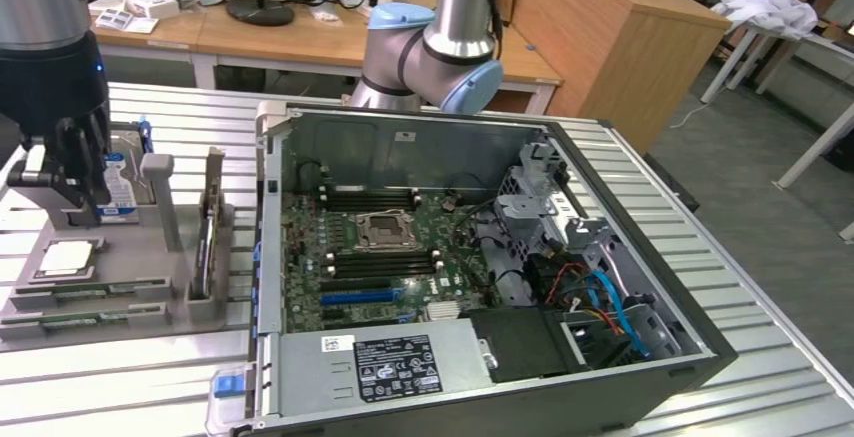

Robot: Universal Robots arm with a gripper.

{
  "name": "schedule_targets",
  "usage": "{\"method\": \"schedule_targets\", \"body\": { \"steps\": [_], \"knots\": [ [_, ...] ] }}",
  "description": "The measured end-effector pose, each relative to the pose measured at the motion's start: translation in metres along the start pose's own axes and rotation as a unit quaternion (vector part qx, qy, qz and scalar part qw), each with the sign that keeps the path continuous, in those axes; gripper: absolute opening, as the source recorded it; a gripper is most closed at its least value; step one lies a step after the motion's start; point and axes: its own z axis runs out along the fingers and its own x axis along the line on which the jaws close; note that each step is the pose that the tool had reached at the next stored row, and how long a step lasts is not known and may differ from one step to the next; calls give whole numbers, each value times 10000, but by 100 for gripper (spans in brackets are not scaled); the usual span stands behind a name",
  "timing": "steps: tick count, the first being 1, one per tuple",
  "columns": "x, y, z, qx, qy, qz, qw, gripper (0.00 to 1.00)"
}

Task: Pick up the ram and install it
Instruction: 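Pick up the ram and move it above insertion slot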

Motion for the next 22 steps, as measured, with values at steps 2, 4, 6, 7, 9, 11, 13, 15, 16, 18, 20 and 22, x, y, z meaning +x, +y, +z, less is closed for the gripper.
{"method": "schedule_targets", "body": {
  "steps": [2, 4, 6, 7, 9, 11, 13, 15, 16, 18, 20, 22],
  "knots": [
    [0, 0, 20, 0, 0, 0, 10000, 36],
    [-1, 0, 39, 0, 0, 0, 10000, 36],
    [-1, 0, 56, 0, 0, 0, 10000, 36],
    [-1, 0, 63, 0, 0, 0, 10000, 36],
    [-1, 0, 79, 0, 0, 0, 10000, 36],
    [-1, 0, 95, 0, 0, 0, 10000, 36],
    [-2, 0, 110, 0, 0, 0, 10000, 36],
    [-2, -1, 127, 0, 0, 0, 10000, 36],
    [-2, -1, 135, 0, 0, 0, 10000, 36],
    [-2, 0, 152, 0, 0, 0, 10000, 36],
    [-2, -1, 168, -1, 0, 0, 10000, 36],
    [-3, 0, 185, 0, 0, 0, 10000, 36]
  ]
}}
